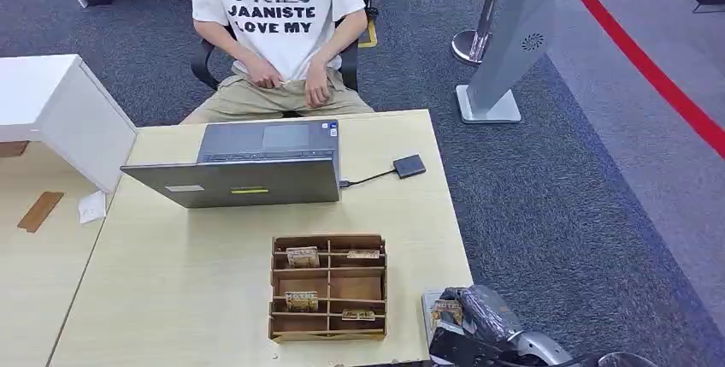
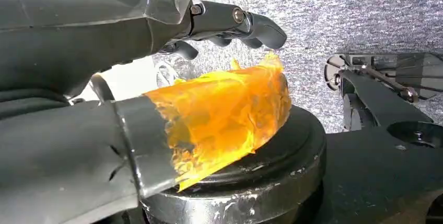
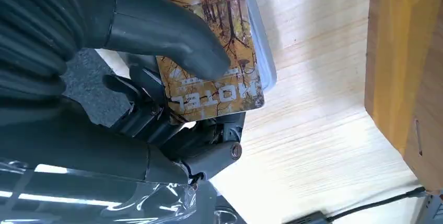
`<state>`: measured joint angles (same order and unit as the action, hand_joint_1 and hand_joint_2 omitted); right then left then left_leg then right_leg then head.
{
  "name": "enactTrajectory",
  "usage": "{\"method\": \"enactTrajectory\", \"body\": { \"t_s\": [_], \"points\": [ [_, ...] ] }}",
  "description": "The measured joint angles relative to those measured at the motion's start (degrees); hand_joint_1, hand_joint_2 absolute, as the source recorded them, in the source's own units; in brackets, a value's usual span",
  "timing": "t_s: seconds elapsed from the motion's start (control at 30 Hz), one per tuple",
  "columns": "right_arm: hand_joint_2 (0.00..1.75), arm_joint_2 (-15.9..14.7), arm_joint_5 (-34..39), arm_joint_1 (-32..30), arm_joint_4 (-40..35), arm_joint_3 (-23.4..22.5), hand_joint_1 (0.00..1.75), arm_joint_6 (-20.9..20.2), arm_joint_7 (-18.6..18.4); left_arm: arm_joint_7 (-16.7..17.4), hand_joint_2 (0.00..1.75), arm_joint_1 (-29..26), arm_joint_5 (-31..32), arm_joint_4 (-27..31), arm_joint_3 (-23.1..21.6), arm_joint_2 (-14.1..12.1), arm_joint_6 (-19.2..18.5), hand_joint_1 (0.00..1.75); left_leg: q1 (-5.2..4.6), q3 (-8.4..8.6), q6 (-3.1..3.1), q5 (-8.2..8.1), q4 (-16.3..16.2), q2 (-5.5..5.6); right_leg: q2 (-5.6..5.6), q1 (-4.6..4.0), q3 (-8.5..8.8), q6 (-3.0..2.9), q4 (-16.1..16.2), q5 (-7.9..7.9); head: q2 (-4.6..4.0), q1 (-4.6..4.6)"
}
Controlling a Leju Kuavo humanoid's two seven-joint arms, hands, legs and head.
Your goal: Pass the card to the sensor for recognition and then transmit it.
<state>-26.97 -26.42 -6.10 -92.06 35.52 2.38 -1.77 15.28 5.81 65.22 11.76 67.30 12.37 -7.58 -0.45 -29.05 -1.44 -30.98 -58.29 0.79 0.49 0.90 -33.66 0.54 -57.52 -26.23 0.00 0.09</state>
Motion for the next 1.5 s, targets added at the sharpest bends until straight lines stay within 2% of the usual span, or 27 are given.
{"method": "enactTrajectory", "body": {
  "t_s": [0.23,0.43,0.53,0.63,1.0,1.2,1.5],
  "points": [
    [1.75,0.0,0.1,0.0,0.0,0.0,1.75,0.3,0.1,-0.2,0.0,0.0,0.0,0.0,0.0,0.0,0.0,0.0,0.0,0.0,0.0,0.0,0.0,0.0,0.0,0.0,0.0,0.0,0.0,0.0,0.0,0.0],
    [1.75,0.6,0.0,-0.9,-0.2,-0.4,1.75,4.1,2.5,-0.4,0.0,0.0,-0.3,0.0,0.0,0.0,0.1,0.0,0.01,-0.01,0.0,0.0,0.0,-0.01,0.0,0.0,0.0,0.0,0.0,0.0,0.0,0.0],
    [1.75,3.2,1.0,-2.2,-1.9,-2.1,1.75,8.8,5.8,-0.7,0.0,0.0,-0.6,0.0,0.0,0.0,0.3,0.0,0.01,-0.01,0.0,0.0,0.0,0.0,0.0,-0.01,-0.02,0.0,0.0,0.0,0.0,-0.02],
    [1.75,6.0,4.1,-3.5,-3.9,-4.0,1.75,11.8,9.0,-0.9,0.0,0.0,-0.6,0.0,0.0,0.1,0.5,0.0,0.03,-0.02,0.01,0.0,0.0,0.01,-0.01,-0.03,-0.03,-0.01,0.0,-0.01,0.0,0.0],
    [1.75,14.2,13.4,-7.1,-10.8,-11.5,1.75,16.2,17.4,-0.9,0.0,0.0,-0.3,0.0,0.0,0.3,1.0,0.0,0.02,-0.02,0.01,0.01,0.0,0.0,0.0,-0.02,-0.03,-0.01,0.0,-0.01,0.0,0.0],
    [1.75,17.8,18.2,-7.8,-14.0,-14.2,1.75,16.5,21.4,-0.9,0.0,0.0,0.1,0.0,0.0,0.5,1.1,0.0,0.02,-0.02,0.01,0.0,0.0,-0.01,0.01,-0.01,-0.03,-0.01,0.0,-0.01,0.0,0.0],
    [1.75,20.4,23.0,-6.4,-16.2,-15.2,1.75,12.1,23.6,-0.9,0.0,0.0,1.2,0.0,-0.1,0.5,1.0,0.0,0.03,-0.02,0.01,0.01,0.0,-0.01,0.01,-0.02,-0.02,-0.01,0.0,0.0,0.0,0.0]
  ]
}}
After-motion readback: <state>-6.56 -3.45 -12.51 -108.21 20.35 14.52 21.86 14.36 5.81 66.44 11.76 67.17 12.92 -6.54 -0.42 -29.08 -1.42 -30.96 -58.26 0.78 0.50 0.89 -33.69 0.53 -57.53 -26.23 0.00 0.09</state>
